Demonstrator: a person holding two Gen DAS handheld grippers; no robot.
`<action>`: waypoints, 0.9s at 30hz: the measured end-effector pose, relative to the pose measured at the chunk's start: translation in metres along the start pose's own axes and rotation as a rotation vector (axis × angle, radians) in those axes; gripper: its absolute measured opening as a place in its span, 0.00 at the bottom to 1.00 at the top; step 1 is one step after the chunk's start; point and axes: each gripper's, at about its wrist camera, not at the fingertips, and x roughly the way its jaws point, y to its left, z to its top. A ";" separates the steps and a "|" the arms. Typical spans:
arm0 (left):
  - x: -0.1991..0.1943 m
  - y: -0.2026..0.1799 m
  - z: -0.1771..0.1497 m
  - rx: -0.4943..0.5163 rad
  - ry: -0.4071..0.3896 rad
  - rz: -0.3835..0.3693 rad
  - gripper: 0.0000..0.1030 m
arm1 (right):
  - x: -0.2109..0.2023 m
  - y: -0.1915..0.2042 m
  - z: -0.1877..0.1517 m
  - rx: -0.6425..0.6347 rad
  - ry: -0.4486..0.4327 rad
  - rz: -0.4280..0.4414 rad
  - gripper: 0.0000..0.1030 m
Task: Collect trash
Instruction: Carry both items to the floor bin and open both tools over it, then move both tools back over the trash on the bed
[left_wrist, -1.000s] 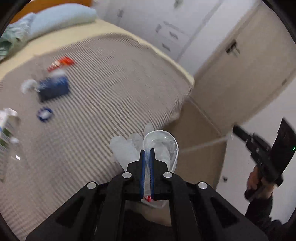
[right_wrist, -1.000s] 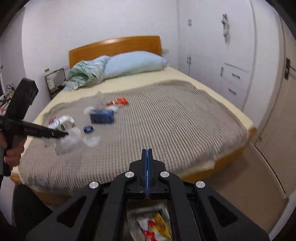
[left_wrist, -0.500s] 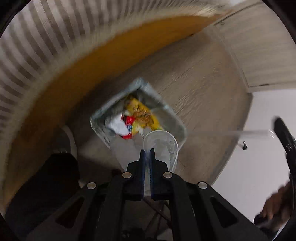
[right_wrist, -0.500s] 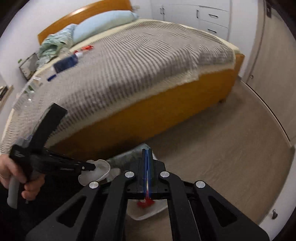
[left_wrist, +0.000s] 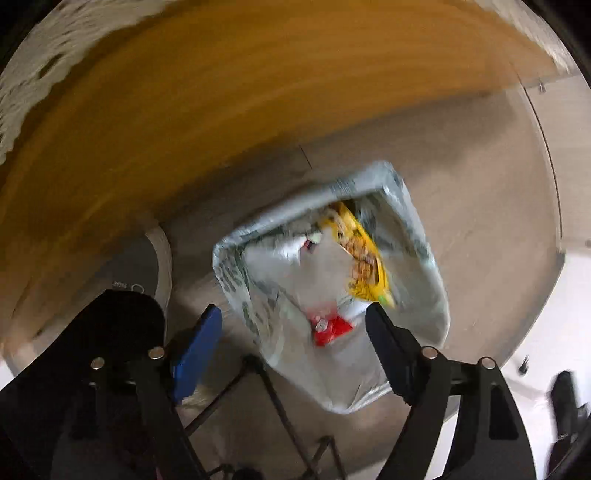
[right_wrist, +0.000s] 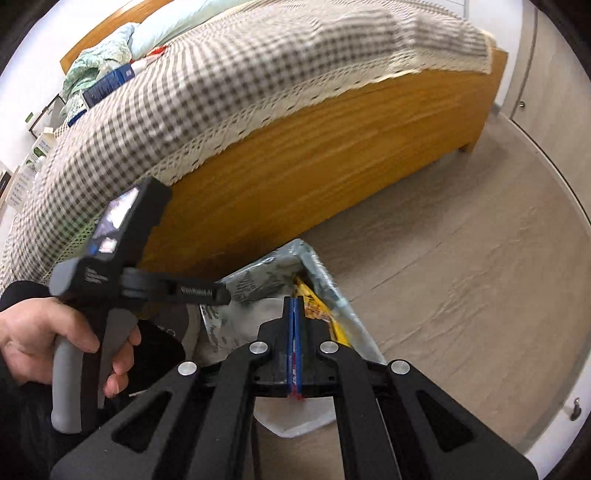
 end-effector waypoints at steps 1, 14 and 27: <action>0.001 0.003 0.000 -0.011 0.010 0.010 0.75 | 0.005 0.004 0.001 -0.001 0.003 0.001 0.01; -0.036 -0.003 -0.008 0.105 -0.115 0.133 0.83 | 0.044 -0.011 -0.003 0.169 -0.020 0.033 0.48; -0.033 -0.007 -0.011 0.137 -0.085 0.119 0.83 | 0.071 -0.059 -0.100 0.266 0.266 -0.094 0.59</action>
